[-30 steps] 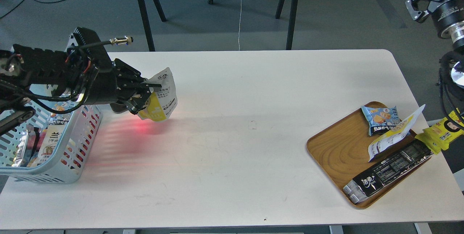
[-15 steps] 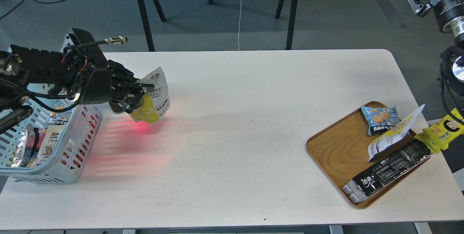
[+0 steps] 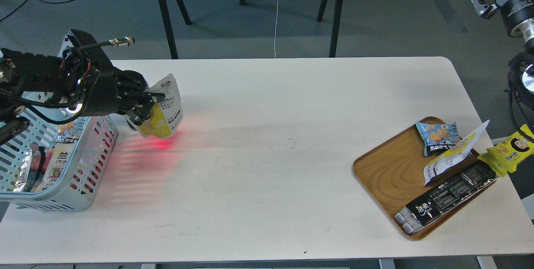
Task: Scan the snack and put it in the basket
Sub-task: 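Hold the snack bag in front of the scanner with the left gripper, then lift the snack bag over the blue basket and release it inside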
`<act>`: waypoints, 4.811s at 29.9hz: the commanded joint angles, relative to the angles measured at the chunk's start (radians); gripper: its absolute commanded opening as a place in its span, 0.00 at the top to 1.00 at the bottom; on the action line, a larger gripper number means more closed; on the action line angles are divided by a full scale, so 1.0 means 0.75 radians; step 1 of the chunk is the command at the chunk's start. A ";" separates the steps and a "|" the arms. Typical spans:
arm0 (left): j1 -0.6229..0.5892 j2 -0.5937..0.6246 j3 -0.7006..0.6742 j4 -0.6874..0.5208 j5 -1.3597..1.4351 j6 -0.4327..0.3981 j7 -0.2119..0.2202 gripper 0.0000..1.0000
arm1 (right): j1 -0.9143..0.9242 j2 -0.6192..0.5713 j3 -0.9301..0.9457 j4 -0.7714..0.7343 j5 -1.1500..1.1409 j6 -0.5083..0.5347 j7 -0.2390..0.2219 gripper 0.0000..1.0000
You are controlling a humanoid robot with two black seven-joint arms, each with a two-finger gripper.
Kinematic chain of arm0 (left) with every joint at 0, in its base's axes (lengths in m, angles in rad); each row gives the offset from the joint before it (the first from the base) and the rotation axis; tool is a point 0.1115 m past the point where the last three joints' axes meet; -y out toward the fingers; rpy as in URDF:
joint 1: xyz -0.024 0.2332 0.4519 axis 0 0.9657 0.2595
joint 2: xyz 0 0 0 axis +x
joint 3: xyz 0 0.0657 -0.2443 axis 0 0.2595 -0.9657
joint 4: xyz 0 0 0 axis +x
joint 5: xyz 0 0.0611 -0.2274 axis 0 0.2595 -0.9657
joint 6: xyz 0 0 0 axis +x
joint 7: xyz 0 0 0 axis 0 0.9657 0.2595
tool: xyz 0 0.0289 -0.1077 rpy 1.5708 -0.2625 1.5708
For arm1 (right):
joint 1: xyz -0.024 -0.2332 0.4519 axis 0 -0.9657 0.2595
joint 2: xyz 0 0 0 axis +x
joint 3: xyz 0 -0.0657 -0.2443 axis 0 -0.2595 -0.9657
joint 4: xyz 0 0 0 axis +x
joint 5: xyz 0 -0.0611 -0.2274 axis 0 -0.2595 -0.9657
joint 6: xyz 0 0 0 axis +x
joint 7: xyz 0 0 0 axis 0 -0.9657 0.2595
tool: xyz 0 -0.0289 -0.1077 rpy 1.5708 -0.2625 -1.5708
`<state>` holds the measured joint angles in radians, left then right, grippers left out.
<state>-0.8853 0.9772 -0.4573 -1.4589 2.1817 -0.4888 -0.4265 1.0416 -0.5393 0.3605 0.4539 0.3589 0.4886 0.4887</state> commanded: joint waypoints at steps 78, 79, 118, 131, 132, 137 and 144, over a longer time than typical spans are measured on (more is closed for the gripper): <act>-0.002 -0.006 0.010 -0.033 0.000 0.000 0.021 1.00 | 0.031 -0.107 0.033 0.133 0.002 0.000 0.000 0.01; 0.000 -0.004 0.010 -0.051 0.000 0.000 0.020 1.00 | 0.031 -0.107 0.033 0.137 0.002 0.000 0.000 0.01; 0.006 0.460 -0.384 0.043 0.000 0.000 -0.083 0.99 | 0.026 -0.107 0.045 0.141 0.000 0.000 0.000 0.01; 0.045 0.581 0.029 0.057 -0.142 0.013 -0.083 0.98 | 0.022 -0.120 0.049 0.137 0.000 0.000 0.000 0.01; 0.045 0.579 0.041 0.061 -0.142 0.016 -0.083 0.97 | 0.022 -0.124 0.049 0.137 0.000 0.000 0.000 0.01; 0.045 0.575 0.041 0.061 -0.150 0.018 -0.083 0.68 | 0.018 -0.142 0.049 0.137 0.000 0.000 0.000 0.00; 0.015 0.558 0.023 0.066 -0.611 0.030 -0.083 0.21 | 0.026 -0.142 0.049 0.139 0.000 0.000 0.000 0.01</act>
<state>-0.8635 1.4051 -0.4360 -1.4117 1.9071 -0.4677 -0.4887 1.0567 -0.6454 0.3973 0.5581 0.3593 0.4887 0.4887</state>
